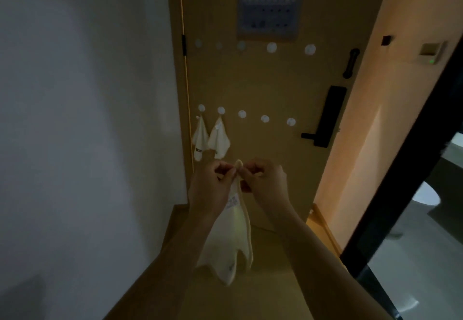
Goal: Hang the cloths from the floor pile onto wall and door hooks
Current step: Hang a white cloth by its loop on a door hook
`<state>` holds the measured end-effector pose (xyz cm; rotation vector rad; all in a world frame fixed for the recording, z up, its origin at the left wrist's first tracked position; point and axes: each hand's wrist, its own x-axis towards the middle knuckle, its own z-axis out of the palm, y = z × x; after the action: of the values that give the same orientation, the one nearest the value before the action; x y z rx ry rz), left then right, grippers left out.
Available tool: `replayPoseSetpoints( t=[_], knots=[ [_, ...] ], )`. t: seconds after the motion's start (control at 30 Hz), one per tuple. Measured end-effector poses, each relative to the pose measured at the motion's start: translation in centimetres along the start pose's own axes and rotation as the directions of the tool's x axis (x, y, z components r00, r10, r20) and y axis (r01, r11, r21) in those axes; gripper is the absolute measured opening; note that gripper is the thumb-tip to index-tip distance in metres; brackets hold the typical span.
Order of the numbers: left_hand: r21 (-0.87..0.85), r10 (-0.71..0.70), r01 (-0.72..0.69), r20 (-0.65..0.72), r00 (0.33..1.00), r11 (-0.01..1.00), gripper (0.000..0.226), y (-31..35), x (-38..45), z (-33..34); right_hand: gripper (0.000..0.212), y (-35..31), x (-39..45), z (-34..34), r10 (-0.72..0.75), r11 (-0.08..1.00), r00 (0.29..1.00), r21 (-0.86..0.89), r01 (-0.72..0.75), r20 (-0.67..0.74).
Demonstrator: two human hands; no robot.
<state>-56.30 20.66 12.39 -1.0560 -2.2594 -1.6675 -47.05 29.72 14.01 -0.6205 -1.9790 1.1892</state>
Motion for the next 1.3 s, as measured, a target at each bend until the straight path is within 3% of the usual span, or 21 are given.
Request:
replayPoseSetpoints(
  t=[0.37,0.73,0.93,1.17,1.3],
  knots=[
    [-0.006,-0.061,0.061,-0.042,0.997,0.998,0.003,-4.3,16.1,11.9,0.02,7.0,19.6,-0.2,0.05,0.999,0.999,0.0,-0.05,0.011],
    [-0.053,-0.166,0.165,-0.004,0.986,0.985,0.01,-11.5,29.8,21.1,0.024,14.0,34.8,3.9,0.102,0.993,0.993,-0.052,-0.105,-0.052],
    [-0.109,-0.202,0.21,0.077,0.976,0.972,0.009,-16.8,38.2,25.2,0.021,18.1,44.0,7.5,0.201,0.978,0.977,-0.035,-0.204,-0.068],
    [-0.045,-0.207,0.216,0.154,0.966,0.975,0.014,-23.0,47.6,29.5,0.016,22.5,53.8,11.3,0.298,0.938,0.951,-0.16,-0.307,-0.076],
    [0.03,-0.225,0.223,0.189,0.956,0.974,0.015,-25.6,51.2,31.8,0.026,24.9,57.4,13.3,0.345,0.914,0.93,-0.182,-0.364,-0.126]
  ],
)
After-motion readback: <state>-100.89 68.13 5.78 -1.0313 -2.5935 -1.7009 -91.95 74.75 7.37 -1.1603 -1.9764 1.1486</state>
